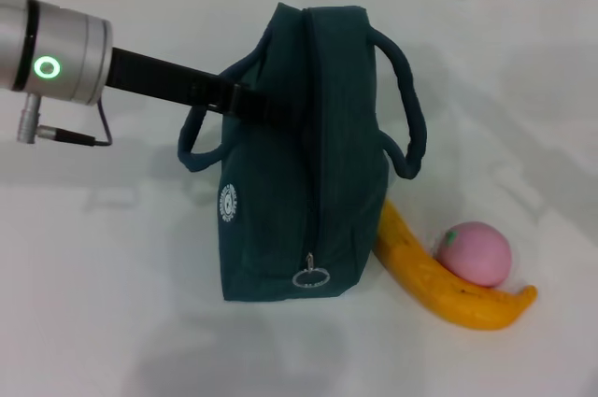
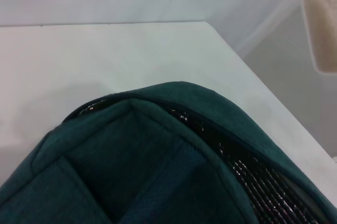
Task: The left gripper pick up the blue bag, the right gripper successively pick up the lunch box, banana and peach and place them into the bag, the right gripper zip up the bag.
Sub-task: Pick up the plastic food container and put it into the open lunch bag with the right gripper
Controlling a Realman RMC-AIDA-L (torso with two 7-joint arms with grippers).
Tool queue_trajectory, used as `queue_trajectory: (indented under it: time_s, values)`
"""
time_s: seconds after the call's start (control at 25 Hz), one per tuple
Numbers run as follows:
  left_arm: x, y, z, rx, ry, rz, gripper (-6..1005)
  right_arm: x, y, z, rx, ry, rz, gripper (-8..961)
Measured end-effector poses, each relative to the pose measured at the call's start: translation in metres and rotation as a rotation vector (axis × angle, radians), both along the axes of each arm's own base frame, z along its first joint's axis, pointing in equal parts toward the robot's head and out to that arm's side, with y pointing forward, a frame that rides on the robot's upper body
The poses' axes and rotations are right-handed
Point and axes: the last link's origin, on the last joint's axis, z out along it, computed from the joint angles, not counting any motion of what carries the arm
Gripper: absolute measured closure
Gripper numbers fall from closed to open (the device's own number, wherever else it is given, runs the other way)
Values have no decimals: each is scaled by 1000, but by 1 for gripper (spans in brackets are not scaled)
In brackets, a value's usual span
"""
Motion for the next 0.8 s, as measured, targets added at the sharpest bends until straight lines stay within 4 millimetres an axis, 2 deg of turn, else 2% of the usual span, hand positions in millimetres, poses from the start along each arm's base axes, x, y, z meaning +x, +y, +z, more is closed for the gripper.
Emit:
queue_trajectory:
  time_s: [0.24,0.4,0.6,0.8]
  values:
    - [11,5,-7,-13,-2,-20,958,-34,20,-19,-26,-76,60,774]
    - [12,10,-7,9,6,-21,958,-46,26,-36,-42,-173,82,767]
    - [14,13,-6,19,14,-25,958,-46,27,-52,-62,-258,63,759]
    - [13,15,-4,31,20,-26,957,-31,22,-61,-108,-317,17,751]
